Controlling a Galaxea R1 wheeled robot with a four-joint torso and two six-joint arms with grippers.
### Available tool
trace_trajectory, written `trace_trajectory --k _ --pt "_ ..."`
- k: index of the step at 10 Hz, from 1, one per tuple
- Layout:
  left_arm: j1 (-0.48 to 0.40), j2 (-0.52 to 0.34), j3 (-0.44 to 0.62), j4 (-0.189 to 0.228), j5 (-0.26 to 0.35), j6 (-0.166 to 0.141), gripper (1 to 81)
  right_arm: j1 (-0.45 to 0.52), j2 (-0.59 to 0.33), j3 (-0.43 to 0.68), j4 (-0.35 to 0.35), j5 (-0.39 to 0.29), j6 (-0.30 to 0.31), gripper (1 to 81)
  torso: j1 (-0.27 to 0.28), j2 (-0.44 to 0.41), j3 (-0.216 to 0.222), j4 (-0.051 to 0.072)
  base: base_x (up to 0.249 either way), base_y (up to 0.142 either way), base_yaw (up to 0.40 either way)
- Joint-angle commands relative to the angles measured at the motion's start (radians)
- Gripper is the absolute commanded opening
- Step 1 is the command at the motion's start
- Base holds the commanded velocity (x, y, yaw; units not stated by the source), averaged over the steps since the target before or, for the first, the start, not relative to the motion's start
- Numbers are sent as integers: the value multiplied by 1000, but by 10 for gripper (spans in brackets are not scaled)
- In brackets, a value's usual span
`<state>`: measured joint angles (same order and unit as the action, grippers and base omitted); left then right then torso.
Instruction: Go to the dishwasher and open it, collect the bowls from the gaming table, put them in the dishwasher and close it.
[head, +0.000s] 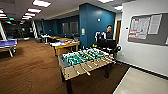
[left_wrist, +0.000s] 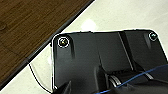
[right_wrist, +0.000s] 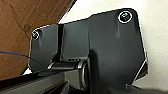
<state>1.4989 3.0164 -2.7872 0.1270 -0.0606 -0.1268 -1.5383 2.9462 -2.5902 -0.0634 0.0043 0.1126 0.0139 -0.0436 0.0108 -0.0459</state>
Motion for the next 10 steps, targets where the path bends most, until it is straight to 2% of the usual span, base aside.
trace_trajectory --k 1,10 --pt "-58 -8 -5 -4 45 4 811 56 -6 3 4 -49 2 811 0 0 0 0 0 0 349" --pt "-58 -5 -5 -4 47 3 811 57 -6 3 2 -49 2 811 0 0 0 0 0 0 349"
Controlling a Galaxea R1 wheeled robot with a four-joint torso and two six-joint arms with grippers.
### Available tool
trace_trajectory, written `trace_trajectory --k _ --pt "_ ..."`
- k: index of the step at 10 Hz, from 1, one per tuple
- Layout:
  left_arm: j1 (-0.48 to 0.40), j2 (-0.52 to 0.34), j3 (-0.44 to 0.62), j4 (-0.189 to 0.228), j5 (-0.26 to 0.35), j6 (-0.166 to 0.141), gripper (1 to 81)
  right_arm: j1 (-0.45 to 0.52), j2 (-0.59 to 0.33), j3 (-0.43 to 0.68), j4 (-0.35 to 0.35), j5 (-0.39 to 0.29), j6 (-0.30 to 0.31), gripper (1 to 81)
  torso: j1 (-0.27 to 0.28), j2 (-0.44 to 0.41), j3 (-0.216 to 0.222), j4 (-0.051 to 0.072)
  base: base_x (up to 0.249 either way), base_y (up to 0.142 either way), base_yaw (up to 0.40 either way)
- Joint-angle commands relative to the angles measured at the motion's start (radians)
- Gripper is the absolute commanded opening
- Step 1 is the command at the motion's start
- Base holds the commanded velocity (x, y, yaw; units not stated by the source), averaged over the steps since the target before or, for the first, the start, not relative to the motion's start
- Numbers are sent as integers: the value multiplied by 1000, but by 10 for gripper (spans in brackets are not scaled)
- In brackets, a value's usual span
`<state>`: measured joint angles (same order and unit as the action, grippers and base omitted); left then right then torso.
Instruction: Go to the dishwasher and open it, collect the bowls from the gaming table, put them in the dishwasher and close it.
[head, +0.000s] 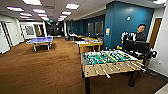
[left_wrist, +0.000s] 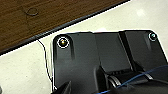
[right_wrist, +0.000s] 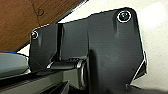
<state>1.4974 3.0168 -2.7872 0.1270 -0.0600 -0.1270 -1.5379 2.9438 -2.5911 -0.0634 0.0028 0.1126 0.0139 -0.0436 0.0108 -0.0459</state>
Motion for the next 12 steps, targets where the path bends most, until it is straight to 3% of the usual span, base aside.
trace_trajectory --k 1,12 --pt "-56 -5 -5 -4 46 3 811 57 -4 3 2 -47 2 811 0 0 0 0 0 0 349" --pt "-56 -1 -5 -6 54 3 811 55 -9 3 1 -47 2 811 0 0 0 0 0 0 330"
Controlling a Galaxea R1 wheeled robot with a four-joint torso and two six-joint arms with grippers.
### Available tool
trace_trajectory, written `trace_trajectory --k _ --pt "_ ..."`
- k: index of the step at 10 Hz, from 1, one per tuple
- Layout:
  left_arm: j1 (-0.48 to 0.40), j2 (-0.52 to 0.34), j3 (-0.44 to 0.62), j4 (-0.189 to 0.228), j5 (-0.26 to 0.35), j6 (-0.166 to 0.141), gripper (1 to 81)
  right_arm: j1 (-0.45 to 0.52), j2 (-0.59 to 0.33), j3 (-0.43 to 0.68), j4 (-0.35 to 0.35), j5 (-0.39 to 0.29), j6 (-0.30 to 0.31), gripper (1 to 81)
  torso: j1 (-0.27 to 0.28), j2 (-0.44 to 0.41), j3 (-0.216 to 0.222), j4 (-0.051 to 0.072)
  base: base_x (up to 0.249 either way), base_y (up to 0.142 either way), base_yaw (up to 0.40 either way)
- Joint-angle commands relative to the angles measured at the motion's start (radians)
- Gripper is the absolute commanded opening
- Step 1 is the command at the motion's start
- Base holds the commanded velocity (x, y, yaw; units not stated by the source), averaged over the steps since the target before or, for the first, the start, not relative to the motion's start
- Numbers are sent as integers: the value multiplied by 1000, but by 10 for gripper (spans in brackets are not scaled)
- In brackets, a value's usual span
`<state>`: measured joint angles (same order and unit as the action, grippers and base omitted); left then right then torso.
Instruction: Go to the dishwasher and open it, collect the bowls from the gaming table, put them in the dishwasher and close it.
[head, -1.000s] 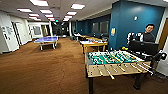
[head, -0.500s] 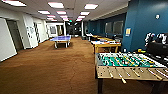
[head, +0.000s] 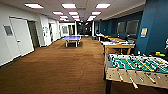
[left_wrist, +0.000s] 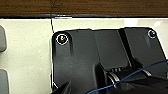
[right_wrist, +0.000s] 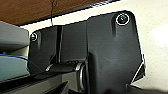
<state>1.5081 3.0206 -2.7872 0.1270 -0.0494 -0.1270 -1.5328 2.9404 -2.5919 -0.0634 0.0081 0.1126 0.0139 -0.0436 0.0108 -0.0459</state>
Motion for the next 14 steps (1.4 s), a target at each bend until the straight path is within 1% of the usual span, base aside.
trace_trajectory --k 1,7,12,14 --pt "-67 -8 -5 -7 43 0 811 52 -7 4 1 -53 2 811 0 0 0 0 0 0 0" --pt "-67 -11 0 -12 52 -3 811 53 -4 3 -3 -54 1 811 0 0 0 0 0 0 0" --pt "-67 3 -5 -6 51 0 811 48 30 -3 -9 -66 -7 811 0 0 0 0 0 0 0" --pt "-67 6 0 -4 52 0 811 41 60 -35 -10 -71 -5 811 0 0 0 0 0 0 0"
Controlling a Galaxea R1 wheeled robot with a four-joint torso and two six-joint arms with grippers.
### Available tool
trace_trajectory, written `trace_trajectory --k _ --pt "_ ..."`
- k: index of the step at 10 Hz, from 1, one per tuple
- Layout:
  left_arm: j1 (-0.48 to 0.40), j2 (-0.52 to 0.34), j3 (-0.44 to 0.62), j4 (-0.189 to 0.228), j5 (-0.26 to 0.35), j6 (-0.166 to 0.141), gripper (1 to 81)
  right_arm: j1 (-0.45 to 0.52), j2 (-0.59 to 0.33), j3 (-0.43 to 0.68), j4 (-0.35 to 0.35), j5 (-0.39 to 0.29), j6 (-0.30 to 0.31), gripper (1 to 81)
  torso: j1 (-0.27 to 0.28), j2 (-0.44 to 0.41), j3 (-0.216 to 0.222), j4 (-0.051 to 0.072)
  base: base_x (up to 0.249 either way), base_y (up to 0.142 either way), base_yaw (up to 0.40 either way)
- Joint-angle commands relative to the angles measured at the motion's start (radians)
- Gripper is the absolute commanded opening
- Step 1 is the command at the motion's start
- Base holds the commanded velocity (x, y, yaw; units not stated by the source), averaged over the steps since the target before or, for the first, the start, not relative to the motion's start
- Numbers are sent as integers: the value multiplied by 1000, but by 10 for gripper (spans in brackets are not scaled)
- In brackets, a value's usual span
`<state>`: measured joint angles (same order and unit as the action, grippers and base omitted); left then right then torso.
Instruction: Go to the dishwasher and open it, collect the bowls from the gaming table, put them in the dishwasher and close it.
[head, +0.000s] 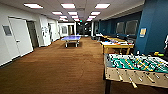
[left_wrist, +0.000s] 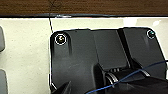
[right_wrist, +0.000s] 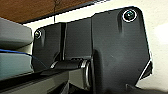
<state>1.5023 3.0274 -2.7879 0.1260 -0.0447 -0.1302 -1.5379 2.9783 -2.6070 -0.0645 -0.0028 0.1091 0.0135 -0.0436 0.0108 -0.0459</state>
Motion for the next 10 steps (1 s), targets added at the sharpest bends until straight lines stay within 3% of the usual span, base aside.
trace_trajectory --k 1,10 --pt "-61 7 -1 -3 46 4 811 38 40 -56 -11 -57 -5 811 0 0 0 0 0 0 0" --pt "-61 4 -3 -9 42 1 811 47 46 -83 -37 -57 -6 811 0 0 0 0 0 0 0"
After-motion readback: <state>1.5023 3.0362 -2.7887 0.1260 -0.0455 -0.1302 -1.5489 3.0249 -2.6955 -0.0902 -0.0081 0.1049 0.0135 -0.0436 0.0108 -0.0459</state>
